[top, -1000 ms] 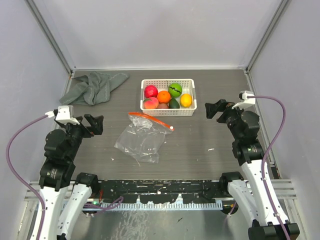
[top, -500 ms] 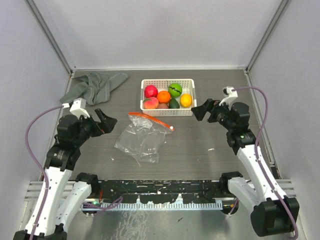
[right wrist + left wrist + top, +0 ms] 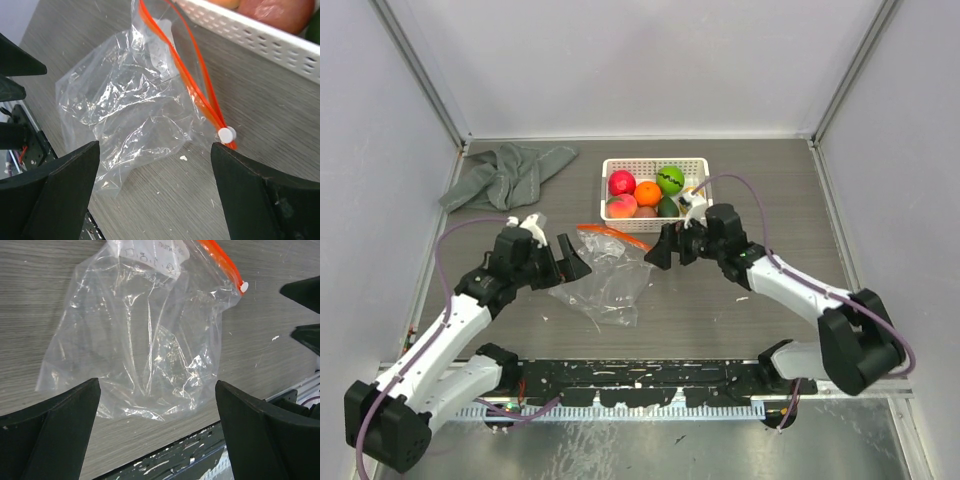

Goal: Place the food in the zip-top bag and seal the zipper
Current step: Pick up the zipper food storage bag at the center of the board.

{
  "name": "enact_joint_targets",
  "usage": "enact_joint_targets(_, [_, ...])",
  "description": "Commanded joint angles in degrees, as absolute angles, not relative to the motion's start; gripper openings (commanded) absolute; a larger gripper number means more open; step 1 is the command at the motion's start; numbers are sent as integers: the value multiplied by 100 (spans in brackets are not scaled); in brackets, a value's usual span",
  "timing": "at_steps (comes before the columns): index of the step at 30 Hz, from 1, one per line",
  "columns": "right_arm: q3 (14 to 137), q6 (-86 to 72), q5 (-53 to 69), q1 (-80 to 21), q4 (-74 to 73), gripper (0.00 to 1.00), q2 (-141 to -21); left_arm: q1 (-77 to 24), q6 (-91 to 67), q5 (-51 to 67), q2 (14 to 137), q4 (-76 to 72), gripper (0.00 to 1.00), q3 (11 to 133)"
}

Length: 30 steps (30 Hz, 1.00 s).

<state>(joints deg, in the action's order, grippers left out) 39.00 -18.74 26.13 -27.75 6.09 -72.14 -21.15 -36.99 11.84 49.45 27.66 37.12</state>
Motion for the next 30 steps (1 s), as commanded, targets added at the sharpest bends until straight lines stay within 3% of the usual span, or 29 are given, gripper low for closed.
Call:
enact_joint_targets(1, [4461,-1545,2655,-3016,1261,94,-7761,-2397,-3913,755,5070,2040,99,3616])
enact_joint_targets(16, [5221,-1138,2789,-3098,1772,63,-9685,-2570,-3959,496,5597,1559,99,3079])
enact_joint_targets(27, [4976,-928,3020,-3188,1596,7,-9429,-2580,-3929,457,6038,1229,99,3045])
enact_joint_targets(30, [4903,-855,3004,-3244,1446,1,-9141,-2575,-3936,468,6069,1202,100,3130])
